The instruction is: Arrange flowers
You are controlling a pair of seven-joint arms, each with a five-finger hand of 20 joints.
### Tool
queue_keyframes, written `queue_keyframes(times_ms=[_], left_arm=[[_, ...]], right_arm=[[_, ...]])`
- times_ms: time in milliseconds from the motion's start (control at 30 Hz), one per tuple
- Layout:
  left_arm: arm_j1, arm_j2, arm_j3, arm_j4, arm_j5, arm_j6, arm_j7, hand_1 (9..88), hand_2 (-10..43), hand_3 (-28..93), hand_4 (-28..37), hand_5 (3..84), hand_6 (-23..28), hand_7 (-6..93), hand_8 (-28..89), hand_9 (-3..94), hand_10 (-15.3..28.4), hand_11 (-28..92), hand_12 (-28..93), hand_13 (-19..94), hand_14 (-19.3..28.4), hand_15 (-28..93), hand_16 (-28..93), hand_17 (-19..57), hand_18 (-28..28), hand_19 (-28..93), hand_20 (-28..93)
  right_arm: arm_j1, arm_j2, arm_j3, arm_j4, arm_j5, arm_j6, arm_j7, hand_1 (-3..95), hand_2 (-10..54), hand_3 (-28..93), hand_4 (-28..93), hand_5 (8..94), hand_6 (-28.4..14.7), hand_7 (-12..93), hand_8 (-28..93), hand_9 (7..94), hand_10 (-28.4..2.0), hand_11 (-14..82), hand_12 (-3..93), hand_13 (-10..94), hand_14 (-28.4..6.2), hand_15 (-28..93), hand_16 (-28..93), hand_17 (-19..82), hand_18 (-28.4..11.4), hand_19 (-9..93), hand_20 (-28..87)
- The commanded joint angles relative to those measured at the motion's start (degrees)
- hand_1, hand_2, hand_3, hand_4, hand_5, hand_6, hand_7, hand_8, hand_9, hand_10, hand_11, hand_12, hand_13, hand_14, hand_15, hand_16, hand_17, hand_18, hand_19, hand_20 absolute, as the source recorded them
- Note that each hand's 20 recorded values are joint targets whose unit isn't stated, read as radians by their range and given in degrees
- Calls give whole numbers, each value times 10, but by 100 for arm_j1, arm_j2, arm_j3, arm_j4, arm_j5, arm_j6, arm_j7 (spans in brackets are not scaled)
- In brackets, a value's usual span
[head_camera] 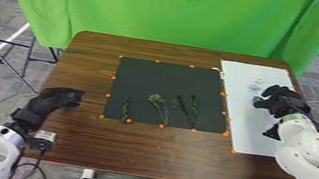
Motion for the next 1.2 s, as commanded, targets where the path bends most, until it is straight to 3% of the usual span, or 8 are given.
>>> queue_keyframes(times_ms=[33, 167, 367, 467, 700, 867, 1067, 1200], left_arm=[[69, 299, 656, 251, -830, 2360, 1657, 297, -1, 587, -204, 429, 51, 168, -67, 407, 155, 194, 100, 309, 179, 154, -38, 61, 113, 90, 115], [48, 338, 650, 255, -1219, 2835, 2031, 276, 16, 619, -237, 426, 49, 179, -73, 410, 152, 198, 95, 305, 169, 145, -41, 68, 93, 66, 116], [49, 347, 441, 247, -1442, 2845, 2063, 268, 18, 632, -247, 437, 49, 196, -80, 417, 151, 209, 95, 315, 168, 156, -42, 73, 91, 63, 120], [27, 352, 338, 245, -1449, 2821, 2066, 266, 18, 635, -248, 441, 49, 200, -82, 419, 151, 211, 94, 318, 171, 159, -42, 73, 92, 63, 121], [97, 352, 111, 206, -1565, 2741, 2074, 265, 18, 635, -247, 444, 49, 204, -82, 425, 153, 214, 95, 336, 176, 169, -41, 74, 99, 65, 122], [247, 313, -140, 175, -1708, 2384, 2014, 264, 15, 636, -243, 450, 49, 205, -82, 440, 154, 215, 95, 344, 177, 170, -44, 76, 102, 68, 122], [733, 201, -793, 25, -1591, 1696, 1605, 263, 13, 633, -239, 457, 52, 198, -81, 451, 156, 210, 95, 353, 180, 167, -45, 80, 103, 68, 121], [903, 227, -1038, -12, -1562, 1587, 1481, 264, 18, 628, -238, 459, 53, 194, -78, 453, 157, 207, 96, 354, 181, 166, -44, 81, 104, 69, 121]], right_arm=[[-83, -91, -100, 95, -63, 96, 84, 367, -95, 643, -112, 540, -13, 157, -40, 607, -162, 102, 230, 826, -48, 573, 329, 564, -135, 925, 430], [-128, -122, -172, 128, -61, 262, 121, 394, -95, 644, -123, 550, -9, 169, -43, 620, -156, 112, 230, 830, -45, 584, 329, 567, -132, 930, 438], [-81, -132, -433, 210, -156, 822, 98, 452, -95, 639, -142, 589, 4, 200, -58, 679, -136, 144, 224, 847, -36, 600, 328, 583, -128, 932, 477], [-10, -132, -623, 234, -185, 1135, 57, 508, -95, 588, -160, 630, 4, 210, 86, 730, -129, 174, 223, 862, -30, 613, 329, 598, -126, 932, 515], [140, -76, -898, 268, -298, 1637, -114, 597, -95, 529, -150, 735, 9, 242, 130, 857, -103, 118, 368, 883, -23, 630, 334, 625, -126, 932, 563], [26, 180, -473, -277, -237, 1668, -170, 607, -95, 538, -155, 753, 10, 249, 119, 881, -100, 119, 378, 887, -22, 629, 337, 630, -124, 932, 568], [839, 287, -766, -1138, 356, 1411, -568, 604, -95, 540, -146, 759, 7, 251, 115, 883, -105, 119, 379, 887, -18, 628, 340, 631, -123, 932, 570], [1891, 71, -1656, -1395, 802, 1094, -936, 603, -95, 542, -146, 759, 7, 251, 112, 879, -109, 117, 378, 881, -11, 627, 342, 630, -121, 932, 570]])
